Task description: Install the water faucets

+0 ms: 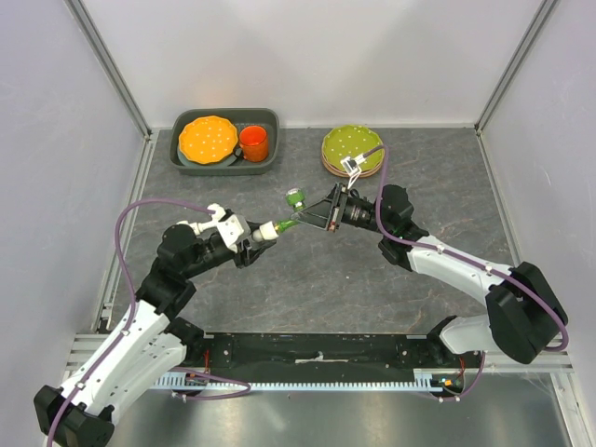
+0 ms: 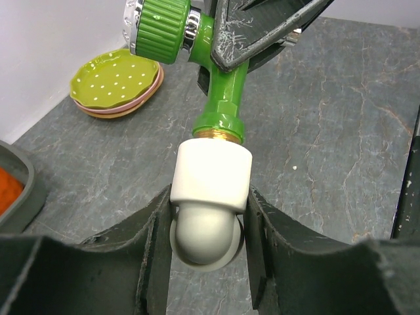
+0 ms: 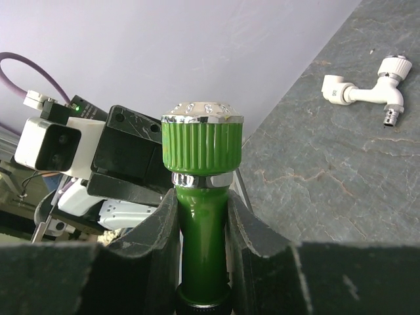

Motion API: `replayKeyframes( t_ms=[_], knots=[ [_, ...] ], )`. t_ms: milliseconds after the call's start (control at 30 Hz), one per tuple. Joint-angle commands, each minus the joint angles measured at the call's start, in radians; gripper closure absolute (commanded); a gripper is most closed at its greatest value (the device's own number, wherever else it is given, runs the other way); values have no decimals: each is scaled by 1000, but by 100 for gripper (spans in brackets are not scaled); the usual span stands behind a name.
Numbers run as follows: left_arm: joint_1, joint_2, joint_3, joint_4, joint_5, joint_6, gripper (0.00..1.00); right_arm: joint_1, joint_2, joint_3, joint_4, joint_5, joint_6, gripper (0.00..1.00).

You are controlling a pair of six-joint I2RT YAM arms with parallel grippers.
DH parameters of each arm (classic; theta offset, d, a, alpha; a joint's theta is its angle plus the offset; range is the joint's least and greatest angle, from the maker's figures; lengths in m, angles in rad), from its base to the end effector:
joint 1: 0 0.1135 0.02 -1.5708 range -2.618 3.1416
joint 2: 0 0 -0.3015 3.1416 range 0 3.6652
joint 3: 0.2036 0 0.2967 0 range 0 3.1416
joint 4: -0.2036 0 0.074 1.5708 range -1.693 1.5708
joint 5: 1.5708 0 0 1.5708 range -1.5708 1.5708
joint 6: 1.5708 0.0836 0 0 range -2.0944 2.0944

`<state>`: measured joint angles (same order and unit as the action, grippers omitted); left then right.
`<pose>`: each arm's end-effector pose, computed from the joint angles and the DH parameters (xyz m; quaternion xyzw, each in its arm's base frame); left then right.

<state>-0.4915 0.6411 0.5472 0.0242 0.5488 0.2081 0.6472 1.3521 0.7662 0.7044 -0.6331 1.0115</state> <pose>0.1718 -0.1415 0.3162 0.4149 0.5980 -0.2889 0.6220 0.2656 0.2627 0.3138 -0.1146 0.6627 0.6636 0.3275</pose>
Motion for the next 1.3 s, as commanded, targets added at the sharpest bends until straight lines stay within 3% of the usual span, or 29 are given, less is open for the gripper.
replayKeyframes(
  t_ms=[0,67,300,667,867,933,1167,1267],
  knots=[
    [-21,-12,3,151,11,13,98,40,-14,-4,-65,-2,-5,99],
    [-21,-9,-4,166,14,-19,98,40,-33,1,-89,13,-27,96],
    [-21,15,-20,221,23,-113,98,39,-106,42,-261,79,-146,60],
    [-21,22,-73,379,33,-303,98,29,-176,58,-353,118,-228,36],
    [-21,51,-79,387,7,-371,98,20,-246,80,-446,156,-290,15],
    [-21,55,-81,398,-7,-413,98,17,-271,87,-476,179,-335,4],
    [-10,61,-69,395,-50,-585,98,14,-378,91,-606,292,-548,2],
    [56,101,-70,434,51,-705,98,14,-433,71,-620,331,-700,2]
  ],
)
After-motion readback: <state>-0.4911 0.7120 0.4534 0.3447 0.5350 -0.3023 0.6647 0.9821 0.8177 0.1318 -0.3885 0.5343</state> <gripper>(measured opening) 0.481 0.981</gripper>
